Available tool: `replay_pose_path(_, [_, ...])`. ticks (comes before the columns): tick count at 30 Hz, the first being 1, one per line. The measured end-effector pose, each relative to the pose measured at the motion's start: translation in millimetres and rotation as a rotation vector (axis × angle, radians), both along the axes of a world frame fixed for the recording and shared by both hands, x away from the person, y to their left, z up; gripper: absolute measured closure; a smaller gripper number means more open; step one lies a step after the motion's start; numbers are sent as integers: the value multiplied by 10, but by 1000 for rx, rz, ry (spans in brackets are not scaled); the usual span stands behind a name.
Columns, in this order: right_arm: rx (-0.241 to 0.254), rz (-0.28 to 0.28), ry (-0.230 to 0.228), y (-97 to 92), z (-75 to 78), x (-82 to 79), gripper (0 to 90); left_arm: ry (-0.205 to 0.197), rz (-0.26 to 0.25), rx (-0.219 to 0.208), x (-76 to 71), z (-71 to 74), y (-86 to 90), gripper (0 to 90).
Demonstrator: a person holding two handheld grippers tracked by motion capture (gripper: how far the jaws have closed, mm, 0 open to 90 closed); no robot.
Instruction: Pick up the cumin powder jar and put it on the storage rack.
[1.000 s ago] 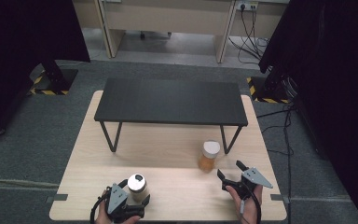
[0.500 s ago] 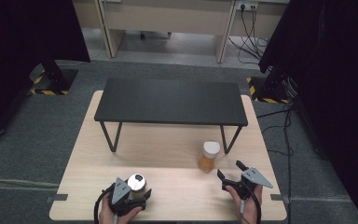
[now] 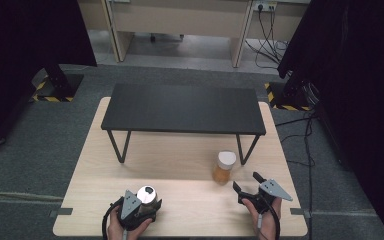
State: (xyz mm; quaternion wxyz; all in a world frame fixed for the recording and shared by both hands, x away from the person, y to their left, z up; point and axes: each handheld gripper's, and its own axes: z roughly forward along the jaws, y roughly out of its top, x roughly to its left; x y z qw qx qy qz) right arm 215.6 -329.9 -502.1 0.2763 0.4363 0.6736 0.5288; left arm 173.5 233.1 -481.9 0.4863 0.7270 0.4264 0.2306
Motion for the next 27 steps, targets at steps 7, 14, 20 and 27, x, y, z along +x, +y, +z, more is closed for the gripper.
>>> replay_pose_path(7, [-1, -1, -1, 3, -1, -3, 82, 0, -8, 7, -5, 19, 4, 296])
replay_pose_path(14, [-2, -2, -1, 5, 0, -3, 82, -44, -19, 3, -60, 158, 10, 296])
replay_pose_path(20, [-2, -2, -1, 5, 0, -3, 82, -71, -21, -1, -77, 332, 15, 297])
replay_pose_path(27, [-2, -3, -2, 8, 0, -6, 82, -81, -23, 11, -40, 530, 17, 297])
